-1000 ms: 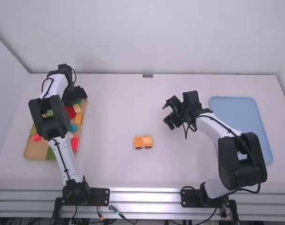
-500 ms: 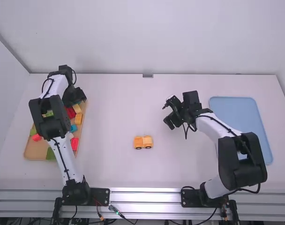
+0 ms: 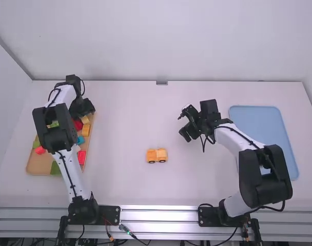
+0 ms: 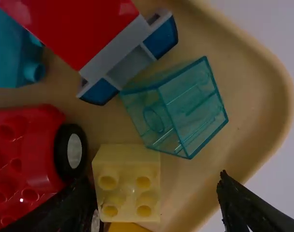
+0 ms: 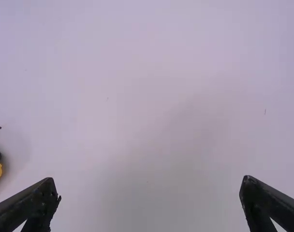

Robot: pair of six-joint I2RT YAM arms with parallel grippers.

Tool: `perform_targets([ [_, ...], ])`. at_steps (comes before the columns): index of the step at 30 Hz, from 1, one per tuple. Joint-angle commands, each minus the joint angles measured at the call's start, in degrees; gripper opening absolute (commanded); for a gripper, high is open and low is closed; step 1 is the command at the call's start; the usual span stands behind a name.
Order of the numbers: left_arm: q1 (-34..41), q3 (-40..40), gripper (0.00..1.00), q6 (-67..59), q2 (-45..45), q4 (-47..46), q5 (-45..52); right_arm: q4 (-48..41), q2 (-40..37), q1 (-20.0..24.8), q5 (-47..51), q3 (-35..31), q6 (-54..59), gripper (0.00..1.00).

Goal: Assemble lego blocks to make yellow taxi

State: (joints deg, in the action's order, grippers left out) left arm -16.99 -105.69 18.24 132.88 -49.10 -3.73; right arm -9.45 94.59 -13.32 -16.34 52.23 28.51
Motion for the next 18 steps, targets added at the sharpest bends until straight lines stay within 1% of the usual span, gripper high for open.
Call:
perform_targets([
  [1,-0.3,0.6,0.66,0.5,0.1,-0.7,-1.6,0.0,-1.4,0.2,-0.3,1.5,-0.2,0.99],
  [5,-0.3,1.6,0.66,3.1,0.1,-1.2,-4.9,0.0,-1.4,0.2,-0.3,1.5,-0.2,0.99],
  [14,-0.2,4.1,0.67,2.9,0.1,3.3,-4.5,0.0,-1.4,0.2,-0.3,1.5,-0.2,0.99],
  [18,-0.3,4.1,0.65,3.0,0.1,3.2,-4.2,0.0,-1.4,0.2,-0.3,1.5,-0.2,0.99],
])
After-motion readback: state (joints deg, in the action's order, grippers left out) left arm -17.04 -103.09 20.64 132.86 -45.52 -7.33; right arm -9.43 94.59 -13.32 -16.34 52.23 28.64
